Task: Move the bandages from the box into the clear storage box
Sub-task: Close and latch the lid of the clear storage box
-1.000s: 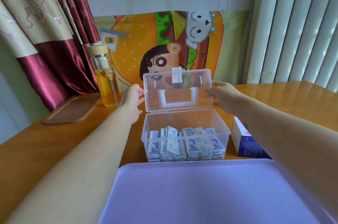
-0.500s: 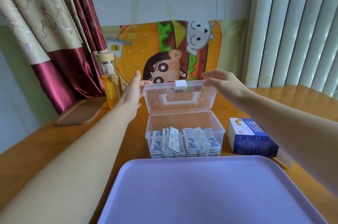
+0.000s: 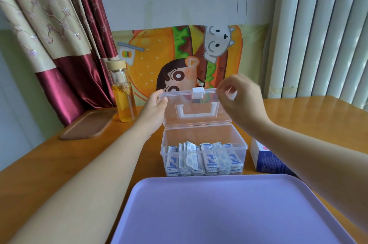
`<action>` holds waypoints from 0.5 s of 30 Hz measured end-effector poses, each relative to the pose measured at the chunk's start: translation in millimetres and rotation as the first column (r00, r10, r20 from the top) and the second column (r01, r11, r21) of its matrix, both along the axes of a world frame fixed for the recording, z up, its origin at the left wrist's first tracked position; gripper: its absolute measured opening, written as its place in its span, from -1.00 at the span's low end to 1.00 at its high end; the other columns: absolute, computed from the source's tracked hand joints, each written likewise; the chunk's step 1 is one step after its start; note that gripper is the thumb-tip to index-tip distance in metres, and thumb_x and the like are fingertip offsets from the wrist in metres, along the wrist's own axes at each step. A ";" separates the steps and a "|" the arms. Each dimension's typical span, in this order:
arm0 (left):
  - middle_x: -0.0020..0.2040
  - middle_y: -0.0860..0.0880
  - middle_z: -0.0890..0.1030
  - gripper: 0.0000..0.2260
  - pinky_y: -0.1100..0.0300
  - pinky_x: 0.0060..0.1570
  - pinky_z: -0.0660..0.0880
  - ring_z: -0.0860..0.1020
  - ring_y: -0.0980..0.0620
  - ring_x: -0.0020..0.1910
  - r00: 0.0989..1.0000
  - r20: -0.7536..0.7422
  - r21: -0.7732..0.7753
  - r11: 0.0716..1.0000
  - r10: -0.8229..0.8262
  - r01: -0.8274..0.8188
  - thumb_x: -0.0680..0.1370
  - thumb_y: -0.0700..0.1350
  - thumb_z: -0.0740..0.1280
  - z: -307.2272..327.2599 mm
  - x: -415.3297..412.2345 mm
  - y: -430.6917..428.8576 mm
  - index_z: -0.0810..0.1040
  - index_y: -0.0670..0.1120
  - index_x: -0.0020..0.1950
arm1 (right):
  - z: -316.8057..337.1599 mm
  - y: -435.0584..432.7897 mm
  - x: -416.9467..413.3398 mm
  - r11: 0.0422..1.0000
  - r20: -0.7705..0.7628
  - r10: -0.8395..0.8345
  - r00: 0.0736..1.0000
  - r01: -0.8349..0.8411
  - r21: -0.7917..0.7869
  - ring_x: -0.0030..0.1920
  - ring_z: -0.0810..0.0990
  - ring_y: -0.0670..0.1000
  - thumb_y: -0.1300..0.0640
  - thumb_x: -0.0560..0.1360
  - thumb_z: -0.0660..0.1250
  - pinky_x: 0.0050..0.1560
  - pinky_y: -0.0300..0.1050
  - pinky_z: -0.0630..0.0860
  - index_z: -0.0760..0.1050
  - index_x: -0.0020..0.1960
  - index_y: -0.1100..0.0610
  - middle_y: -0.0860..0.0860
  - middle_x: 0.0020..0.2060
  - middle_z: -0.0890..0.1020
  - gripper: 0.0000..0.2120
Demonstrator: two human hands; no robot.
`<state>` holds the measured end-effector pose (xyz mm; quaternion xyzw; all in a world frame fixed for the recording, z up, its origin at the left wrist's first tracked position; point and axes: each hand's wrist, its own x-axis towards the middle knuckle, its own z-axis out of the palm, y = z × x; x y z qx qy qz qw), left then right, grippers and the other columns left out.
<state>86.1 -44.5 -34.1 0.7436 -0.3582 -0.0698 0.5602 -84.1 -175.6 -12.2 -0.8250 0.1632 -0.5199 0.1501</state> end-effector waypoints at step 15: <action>0.44 0.01 0.35 -0.60 0.05 0.26 0.27 0.35 0.04 0.34 0.958 -0.287 -0.083 0.997 -0.025 0.002 0.66 -0.03 0.10 -39.1 21.3 -17.6 0.20 0.08 0.50 | -46.0 19.7 76.4 0.938 -0.878 0.308 0.367 0.040 0.345 -0.44 0.51 0.01 -0.08 0.46 0.37 -0.35 -0.22 0.43 0.51 -0.06 0.21 0.01 -0.41 0.48 -0.67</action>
